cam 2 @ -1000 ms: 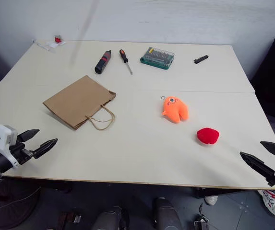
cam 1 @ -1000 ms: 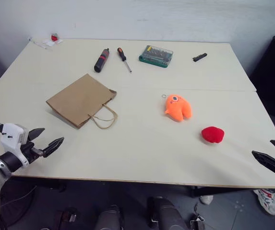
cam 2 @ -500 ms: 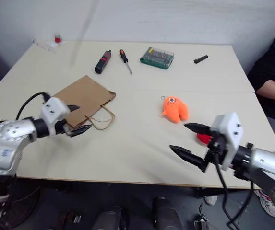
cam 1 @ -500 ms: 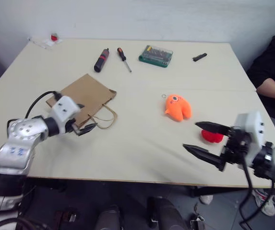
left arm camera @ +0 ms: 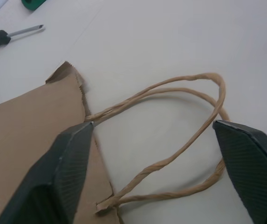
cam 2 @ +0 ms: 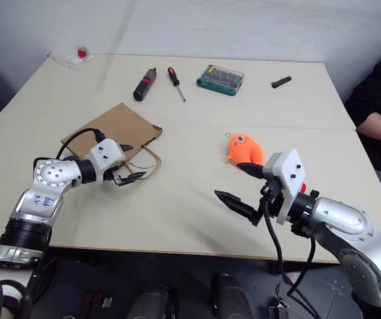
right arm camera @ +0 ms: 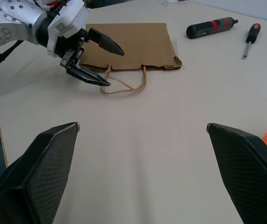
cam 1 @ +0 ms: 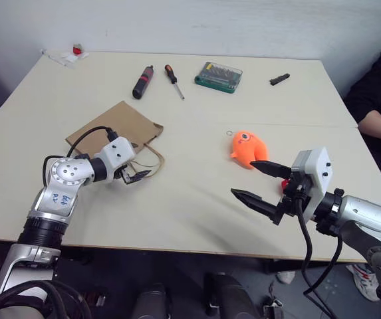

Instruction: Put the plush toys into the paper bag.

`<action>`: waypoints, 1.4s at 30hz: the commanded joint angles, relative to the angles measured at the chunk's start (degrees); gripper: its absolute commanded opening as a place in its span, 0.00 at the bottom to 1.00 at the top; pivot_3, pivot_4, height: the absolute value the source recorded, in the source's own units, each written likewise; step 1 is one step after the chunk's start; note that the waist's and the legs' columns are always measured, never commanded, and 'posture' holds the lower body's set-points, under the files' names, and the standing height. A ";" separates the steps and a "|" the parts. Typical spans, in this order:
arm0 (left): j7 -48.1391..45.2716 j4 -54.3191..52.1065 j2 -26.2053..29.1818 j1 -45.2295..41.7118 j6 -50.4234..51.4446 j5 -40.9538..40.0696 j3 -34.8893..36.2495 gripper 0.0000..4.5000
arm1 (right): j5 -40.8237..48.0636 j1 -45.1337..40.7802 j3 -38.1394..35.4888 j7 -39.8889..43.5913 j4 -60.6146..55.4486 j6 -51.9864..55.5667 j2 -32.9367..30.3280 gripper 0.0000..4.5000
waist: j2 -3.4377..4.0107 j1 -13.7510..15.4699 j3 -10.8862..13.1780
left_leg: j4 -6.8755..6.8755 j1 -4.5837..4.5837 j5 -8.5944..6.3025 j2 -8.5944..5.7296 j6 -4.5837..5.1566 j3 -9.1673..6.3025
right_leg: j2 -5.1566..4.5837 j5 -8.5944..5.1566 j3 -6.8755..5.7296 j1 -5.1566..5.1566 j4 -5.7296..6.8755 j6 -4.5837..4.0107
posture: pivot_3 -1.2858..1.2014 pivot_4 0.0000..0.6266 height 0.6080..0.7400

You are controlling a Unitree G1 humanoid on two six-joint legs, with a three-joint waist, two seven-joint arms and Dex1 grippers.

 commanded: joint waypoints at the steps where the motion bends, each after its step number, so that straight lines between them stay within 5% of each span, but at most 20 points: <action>1: -1.06 0.73 -0.21 -1.13 -1.46 0.22 0.32 0.67 | -0.24 -1.42 0.04 -0.25 -0.71 -1.01 0.28 1.00 | 0.00 -0.10 0.00 | 0.00 0.00 0.00 0.00 0.00 0.00 | 0.00 0.00 0.00 0.00 0.01 0.00 | 0.52 0.24 1.00; 10: -2.87 0.82 -2.45 -2.79 5.05 -5.72 4.66 0.00 | -0.29 -1.83 0.18 -0.61 -0.96 -0.61 0.63 1.00 | 0.00 -0.19 0.00 | 0.00 -0.01 0.02 0.00 -0.01 0.00 | 0.01 0.01 0.00 -0.01 0.21 0.01 | 0.52 0.24 1.00; 15: -13.36 -4.20 -1.41 -4.82 17.15 -17.53 7.72 0.00 | -0.59 -1.79 -0.02 -0.81 -0.37 -0.44 0.28 1.00 | -0.01 -0.15 0.00 | 0.06 -0.01 0.03 0.01 -0.03 -0.01 | 0.02 0.00 -0.02 -0.02 0.32 0.01 | 0.52 0.24 1.00; 17: -15.03 -6.56 -1.75 -6.06 22.04 -21.72 8.80 0.00 | 0.32 -2.41 -0.21 -0.02 0.09 -0.48 0.25 0.91 | -0.02 -0.14 0.01 | 0.14 -0.03 0.03 0.01 -0.03 -0.02 | 0.02 0.00 -0.02 -0.02 0.36 0.01 | 0.52 0.24 1.00; 25: -15.30 -12.33 -4.57 -8.30 31.49 -29.75 9.91 0.00 | -0.36 -7.79 3.49 1.83 3.28 -1.07 1.62 0.31 | -0.02 -0.33 0.01 | 0.39 -0.03 0.00 0.00 0.00 -0.02 | 0.03 0.00 0.01 0.02 0.46 0.01 | 0.52 0.24 1.00; 29: -14.40 -13.59 -7.50 -9.37 32.42 -31.11 9.50 0.00 | -5.74 -15.76 12.15 2.43 8.84 -2.49 6.09 0.01 | -0.02 -0.41 0.02 | 0.50 -0.02 0.02 0.02 -0.04 0.01 | 0.09 0.00 0.07 -0.03 0.45 0.01 | 0.52 0.24 1.00; 35: -13.66 -15.79 -9.22 -9.00 33.52 -32.44 10.06 0.00 | -17.00 -24.06 24.77 6.42 21.61 -8.39 13.10 0.01 | -0.02 -0.29 0.02 | 0.61 -0.06 0.01 0.02 -0.04 0.01 | 0.10 0.00 0.08 -0.06 0.51 0.00 | 0.52 0.24 1.00; 42: -13.86 -17.92 -7.35 -8.67 35.59 -34.98 11.62 0.00 | -25.02 -30.62 30.13 11.26 36.32 -15.07 20.21 0.01 | -0.01 -0.34 0.02 | 0.91 -0.80 0.01 0.01 -0.02 0.02 | 0.06 0.00 0.07 -0.83 0.99 0.00 | 0.52 0.24 1.00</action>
